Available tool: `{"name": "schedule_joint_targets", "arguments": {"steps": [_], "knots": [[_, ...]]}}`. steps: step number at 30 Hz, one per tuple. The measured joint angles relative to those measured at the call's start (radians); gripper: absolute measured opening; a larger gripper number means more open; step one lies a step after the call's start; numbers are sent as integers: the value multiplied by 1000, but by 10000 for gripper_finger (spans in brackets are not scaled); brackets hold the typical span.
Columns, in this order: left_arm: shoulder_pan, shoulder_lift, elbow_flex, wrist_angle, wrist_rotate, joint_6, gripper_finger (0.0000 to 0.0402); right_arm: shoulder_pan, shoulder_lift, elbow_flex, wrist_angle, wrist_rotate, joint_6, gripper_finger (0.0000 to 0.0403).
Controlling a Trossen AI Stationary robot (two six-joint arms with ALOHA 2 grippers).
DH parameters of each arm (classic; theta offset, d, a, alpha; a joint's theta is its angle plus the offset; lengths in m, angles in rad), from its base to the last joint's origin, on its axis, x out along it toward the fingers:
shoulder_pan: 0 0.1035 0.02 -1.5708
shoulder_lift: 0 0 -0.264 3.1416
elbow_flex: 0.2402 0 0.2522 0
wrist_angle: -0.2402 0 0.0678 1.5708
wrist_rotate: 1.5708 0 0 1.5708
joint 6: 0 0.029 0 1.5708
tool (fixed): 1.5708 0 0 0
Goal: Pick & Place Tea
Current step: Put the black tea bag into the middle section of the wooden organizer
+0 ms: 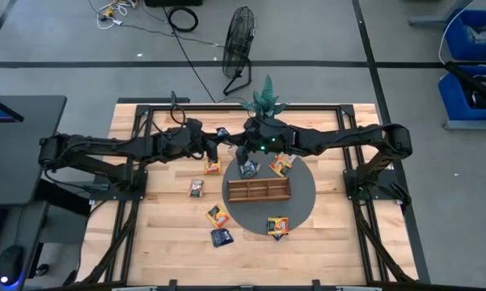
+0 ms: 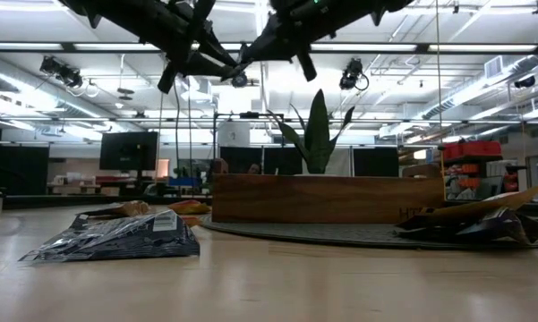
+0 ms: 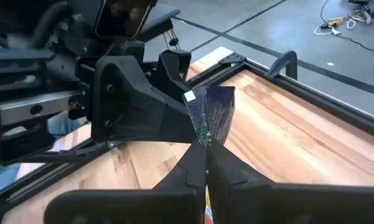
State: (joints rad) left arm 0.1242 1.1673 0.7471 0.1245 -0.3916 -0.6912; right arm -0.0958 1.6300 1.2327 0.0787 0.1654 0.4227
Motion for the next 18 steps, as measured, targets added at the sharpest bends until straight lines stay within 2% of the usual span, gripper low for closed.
{"name": "schedule_joint_targets", "arguments": {"steps": [7,10,14,18], "knots": [[3,-59,0,-13,-9,105,140,-34,-146,1,-174,-9,-74,1],[4,-96,2,-18,-8,157,151,-68,-233,0,-303,-56,-134,0],[4,-133,1,-54,-4,187,161,-125,-324,93,-611,-196,-219,0],[4,-149,1,-87,-5,188,162,-147,-310,247,-957,-295,-333,0]]}}
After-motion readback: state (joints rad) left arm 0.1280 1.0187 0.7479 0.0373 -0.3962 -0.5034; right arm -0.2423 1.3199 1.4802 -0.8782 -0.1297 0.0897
